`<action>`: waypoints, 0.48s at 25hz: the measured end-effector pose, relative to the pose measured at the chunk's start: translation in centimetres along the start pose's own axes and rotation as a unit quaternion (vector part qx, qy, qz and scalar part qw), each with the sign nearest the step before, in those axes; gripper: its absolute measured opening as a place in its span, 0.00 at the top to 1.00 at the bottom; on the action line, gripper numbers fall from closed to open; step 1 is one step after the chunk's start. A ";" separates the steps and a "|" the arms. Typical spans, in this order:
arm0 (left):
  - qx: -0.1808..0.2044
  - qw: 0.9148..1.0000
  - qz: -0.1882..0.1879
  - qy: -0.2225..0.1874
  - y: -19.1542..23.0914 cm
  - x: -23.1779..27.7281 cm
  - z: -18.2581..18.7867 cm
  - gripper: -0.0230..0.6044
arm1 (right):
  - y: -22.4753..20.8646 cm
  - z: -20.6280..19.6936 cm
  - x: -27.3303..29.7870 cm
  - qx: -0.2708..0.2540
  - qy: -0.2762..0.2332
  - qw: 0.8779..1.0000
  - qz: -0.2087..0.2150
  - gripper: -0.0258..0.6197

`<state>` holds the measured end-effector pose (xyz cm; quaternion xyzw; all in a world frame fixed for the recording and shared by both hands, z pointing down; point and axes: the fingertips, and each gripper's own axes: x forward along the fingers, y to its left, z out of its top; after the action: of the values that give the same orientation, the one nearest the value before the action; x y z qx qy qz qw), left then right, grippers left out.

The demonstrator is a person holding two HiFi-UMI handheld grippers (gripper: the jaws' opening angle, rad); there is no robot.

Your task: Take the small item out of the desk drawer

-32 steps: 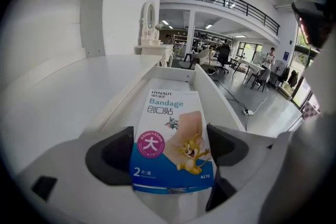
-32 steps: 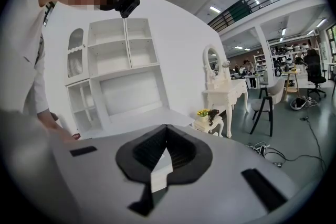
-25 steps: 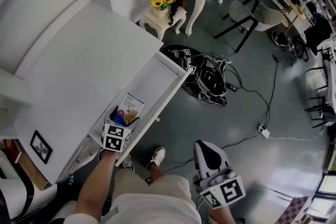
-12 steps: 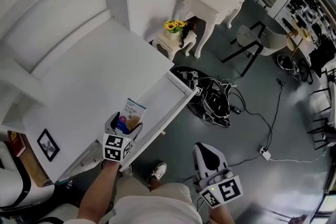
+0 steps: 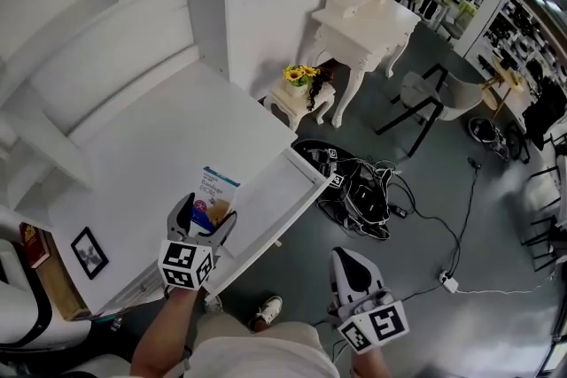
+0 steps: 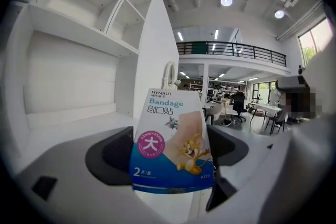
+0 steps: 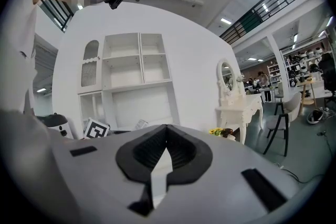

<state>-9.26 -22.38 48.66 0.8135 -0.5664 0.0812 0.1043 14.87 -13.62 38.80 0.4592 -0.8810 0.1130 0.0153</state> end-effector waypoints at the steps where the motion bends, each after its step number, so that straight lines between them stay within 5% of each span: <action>1: 0.001 1.000 0.002 -0.011 0.1 -0.3 1.0 0.26 | -0.1 0.2 0.0 -0.001 -0.004 1.000 -0.001 0.95; 12: 0.012 0.991 0.027 -0.127 2.3 -7.0 11.3 0.26 | 0.0 4.4 -0.3 -0.020 -0.053 0.998 -0.021 0.95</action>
<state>-13.65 -19.75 36.19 0.8025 -0.5961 -0.0132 0.0196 15.40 -14.38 34.45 0.4823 -0.8729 0.0705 -0.0199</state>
